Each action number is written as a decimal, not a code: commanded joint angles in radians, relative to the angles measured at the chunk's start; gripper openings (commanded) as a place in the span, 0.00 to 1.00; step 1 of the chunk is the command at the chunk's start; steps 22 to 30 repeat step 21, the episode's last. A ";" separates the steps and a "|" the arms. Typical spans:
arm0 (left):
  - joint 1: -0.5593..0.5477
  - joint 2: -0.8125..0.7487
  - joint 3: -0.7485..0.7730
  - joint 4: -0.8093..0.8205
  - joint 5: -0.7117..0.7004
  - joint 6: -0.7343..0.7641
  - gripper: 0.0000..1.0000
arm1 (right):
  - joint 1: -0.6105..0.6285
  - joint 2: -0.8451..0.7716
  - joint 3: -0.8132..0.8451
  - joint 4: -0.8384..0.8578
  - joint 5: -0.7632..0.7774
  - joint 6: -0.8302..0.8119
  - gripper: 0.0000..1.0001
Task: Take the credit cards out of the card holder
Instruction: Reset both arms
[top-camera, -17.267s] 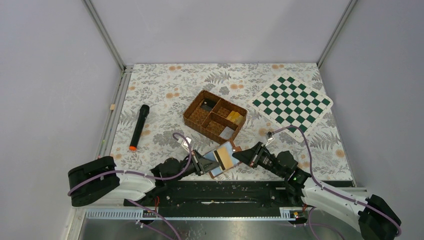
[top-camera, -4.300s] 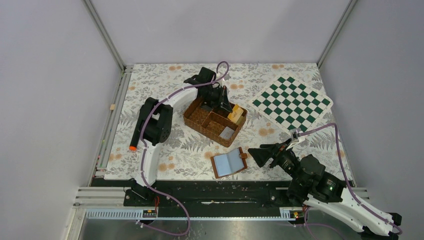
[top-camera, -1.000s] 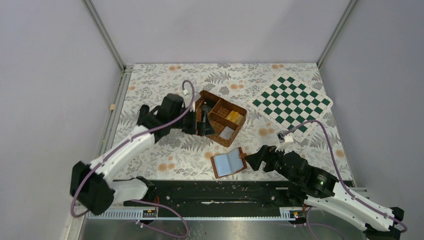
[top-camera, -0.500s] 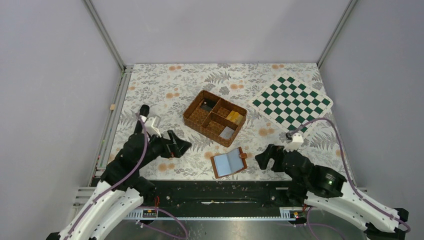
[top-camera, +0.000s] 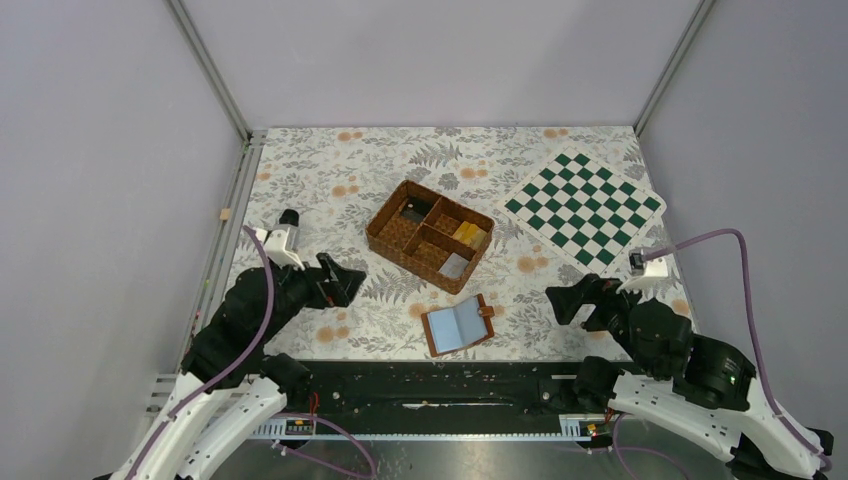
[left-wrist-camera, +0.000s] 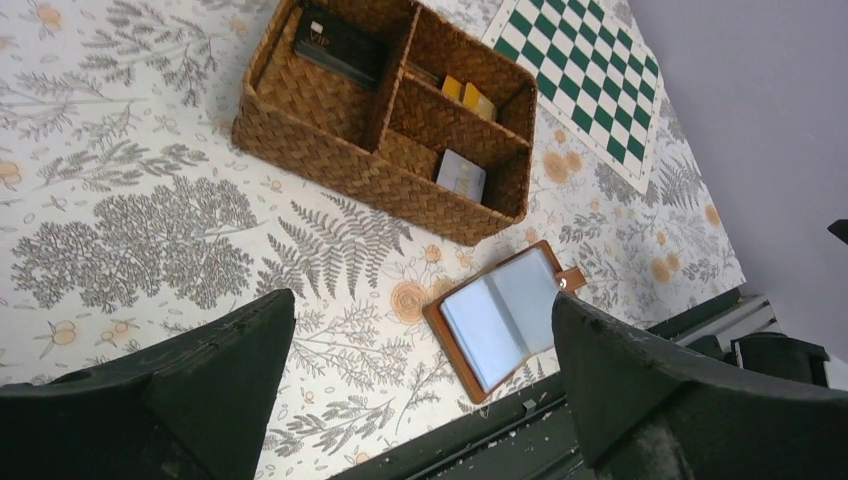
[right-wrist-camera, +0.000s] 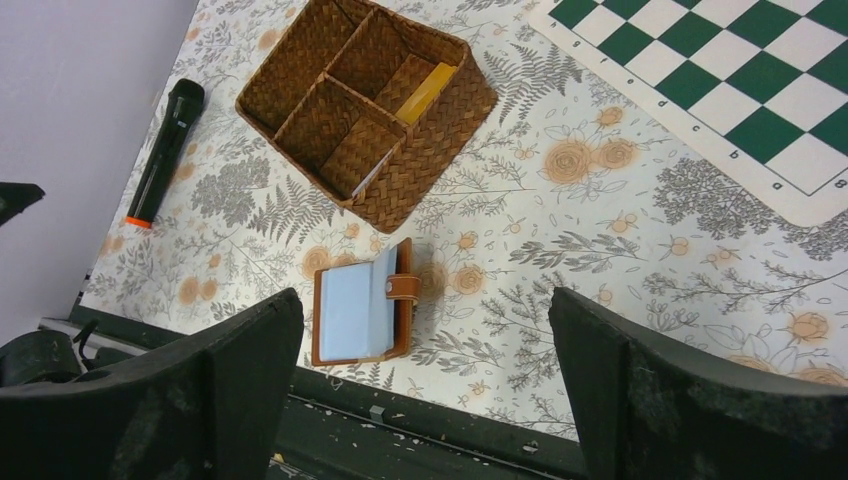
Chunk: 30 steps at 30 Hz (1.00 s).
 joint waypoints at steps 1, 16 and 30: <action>0.001 0.006 0.073 0.054 -0.049 0.031 0.99 | 0.000 -0.021 0.045 -0.023 0.045 -0.050 0.99; 0.002 0.035 0.073 0.093 -0.038 0.031 0.99 | 0.000 -0.022 0.075 -0.006 0.055 -0.071 1.00; 0.001 0.035 0.063 0.098 -0.035 0.030 0.99 | 0.000 -0.032 0.064 -0.004 0.061 -0.064 1.00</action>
